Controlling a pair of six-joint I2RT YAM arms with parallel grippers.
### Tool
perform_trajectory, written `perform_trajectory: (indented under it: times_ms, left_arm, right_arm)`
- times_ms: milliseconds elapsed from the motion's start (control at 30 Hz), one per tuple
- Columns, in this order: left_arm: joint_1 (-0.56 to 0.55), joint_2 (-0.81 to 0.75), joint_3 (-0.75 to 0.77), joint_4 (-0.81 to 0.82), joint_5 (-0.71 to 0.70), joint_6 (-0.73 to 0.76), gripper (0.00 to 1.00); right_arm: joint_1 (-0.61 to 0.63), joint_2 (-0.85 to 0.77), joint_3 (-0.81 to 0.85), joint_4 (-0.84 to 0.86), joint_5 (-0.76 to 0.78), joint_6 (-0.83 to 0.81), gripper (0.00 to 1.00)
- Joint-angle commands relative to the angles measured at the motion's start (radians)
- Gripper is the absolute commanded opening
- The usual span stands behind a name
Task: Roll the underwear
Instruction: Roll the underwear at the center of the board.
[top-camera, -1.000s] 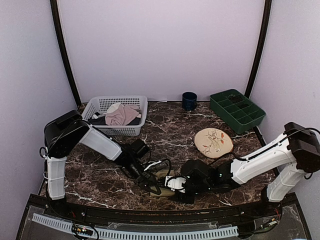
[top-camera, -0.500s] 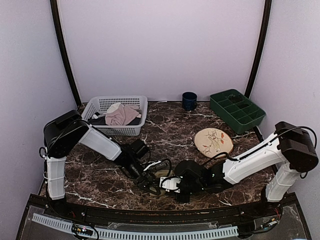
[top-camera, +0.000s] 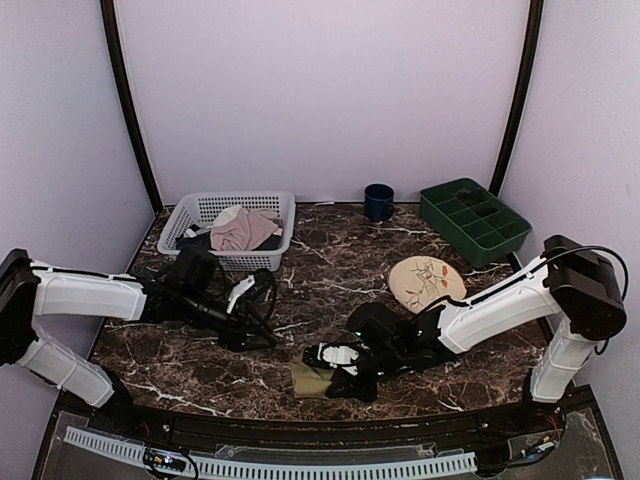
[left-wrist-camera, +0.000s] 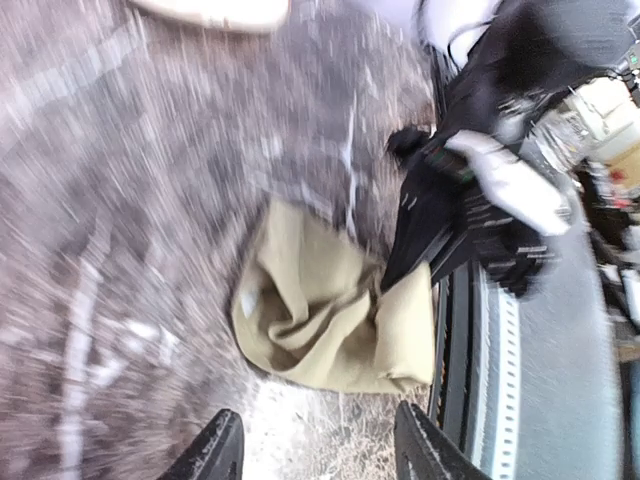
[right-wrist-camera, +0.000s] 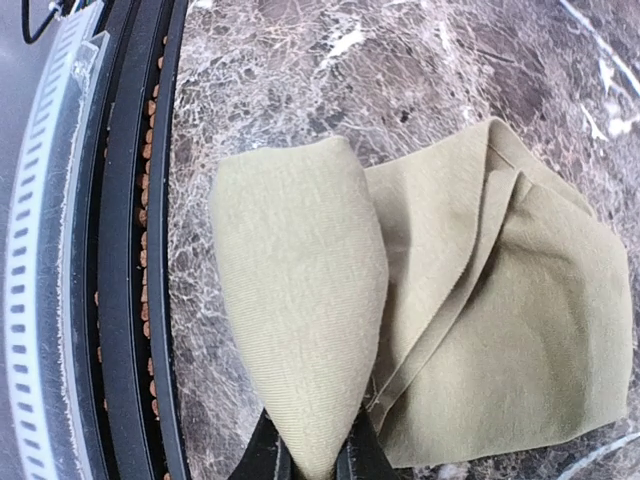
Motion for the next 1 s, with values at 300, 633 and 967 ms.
perform_trajectory:
  times_ms: [300, 633, 967]
  left_arm:
    - [-0.097, -0.196, -0.157, 0.098, -0.273, -0.073, 0.49]
    - [-0.346, -0.152, -0.101, 0.176, -0.528, 0.099, 0.53]
    - [-0.502, -0.155, -0.090, 0.131, -0.699, 0.264, 0.53]
  right_arm:
    - [-0.043, -0.057, -0.049, -0.016, 0.031, -0.033, 0.00]
    - [-0.069, 0.086, 0.088, -0.170, -0.246, 0.051, 0.00]
    - [-0.156, 0.164, 0.149, -0.253, -0.489, 0.209, 0.00]
